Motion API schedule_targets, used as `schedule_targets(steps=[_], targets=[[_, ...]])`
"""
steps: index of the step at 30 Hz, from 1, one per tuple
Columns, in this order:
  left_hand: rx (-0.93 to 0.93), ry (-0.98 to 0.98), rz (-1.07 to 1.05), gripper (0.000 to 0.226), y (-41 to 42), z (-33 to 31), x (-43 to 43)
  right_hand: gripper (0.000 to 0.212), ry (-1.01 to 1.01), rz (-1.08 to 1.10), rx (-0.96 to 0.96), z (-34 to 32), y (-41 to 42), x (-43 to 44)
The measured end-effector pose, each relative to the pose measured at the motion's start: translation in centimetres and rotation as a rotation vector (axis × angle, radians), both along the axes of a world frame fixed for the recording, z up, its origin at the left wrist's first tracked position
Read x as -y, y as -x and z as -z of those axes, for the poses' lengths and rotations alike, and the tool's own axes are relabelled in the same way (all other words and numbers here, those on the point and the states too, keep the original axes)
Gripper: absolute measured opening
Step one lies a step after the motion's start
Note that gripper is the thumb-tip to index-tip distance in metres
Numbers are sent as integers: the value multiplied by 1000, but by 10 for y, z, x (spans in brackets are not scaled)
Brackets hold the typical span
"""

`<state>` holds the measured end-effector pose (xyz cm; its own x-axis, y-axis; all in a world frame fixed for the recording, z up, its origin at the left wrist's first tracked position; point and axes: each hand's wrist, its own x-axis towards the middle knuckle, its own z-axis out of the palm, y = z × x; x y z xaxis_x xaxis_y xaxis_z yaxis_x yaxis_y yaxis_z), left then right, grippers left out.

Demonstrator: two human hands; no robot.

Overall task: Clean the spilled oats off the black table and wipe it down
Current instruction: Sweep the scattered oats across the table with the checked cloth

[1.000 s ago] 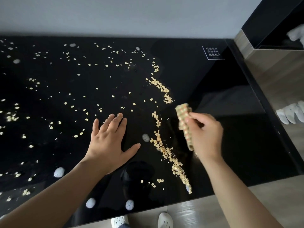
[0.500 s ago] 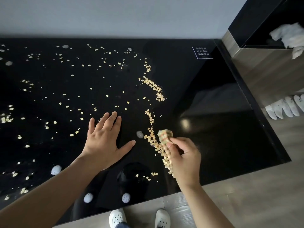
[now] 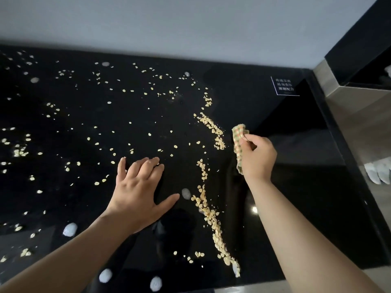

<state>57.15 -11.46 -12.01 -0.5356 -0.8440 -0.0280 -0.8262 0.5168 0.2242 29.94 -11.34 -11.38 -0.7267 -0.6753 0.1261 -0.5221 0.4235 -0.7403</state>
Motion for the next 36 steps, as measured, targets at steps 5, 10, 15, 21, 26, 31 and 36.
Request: schedule_targets(steps=[5,10,15,21,26,31,36], targets=[[-57,21,-94,66,11,-2,4,18,48,-197,-38,8,-25,3],[-171,62,-201,40,17,-8,15,16,35,-443,76,6,-46,-16],[-182,50,-244,49,27,-8,24,16,93,-354,42,-13,1,21],[-146,6,-275,65,42,-3,44,14,0,-293,19,1,15,66],[-104,28,-287,72,41,-1,66,15,42,-521,-2,6,-21,37],[-82,4,-325,80,39,3,88,15,95,-460,22,-1,-2,54],[-49,-1,-321,84,46,3,97,16,69,-285,-48,-4,41,126]])
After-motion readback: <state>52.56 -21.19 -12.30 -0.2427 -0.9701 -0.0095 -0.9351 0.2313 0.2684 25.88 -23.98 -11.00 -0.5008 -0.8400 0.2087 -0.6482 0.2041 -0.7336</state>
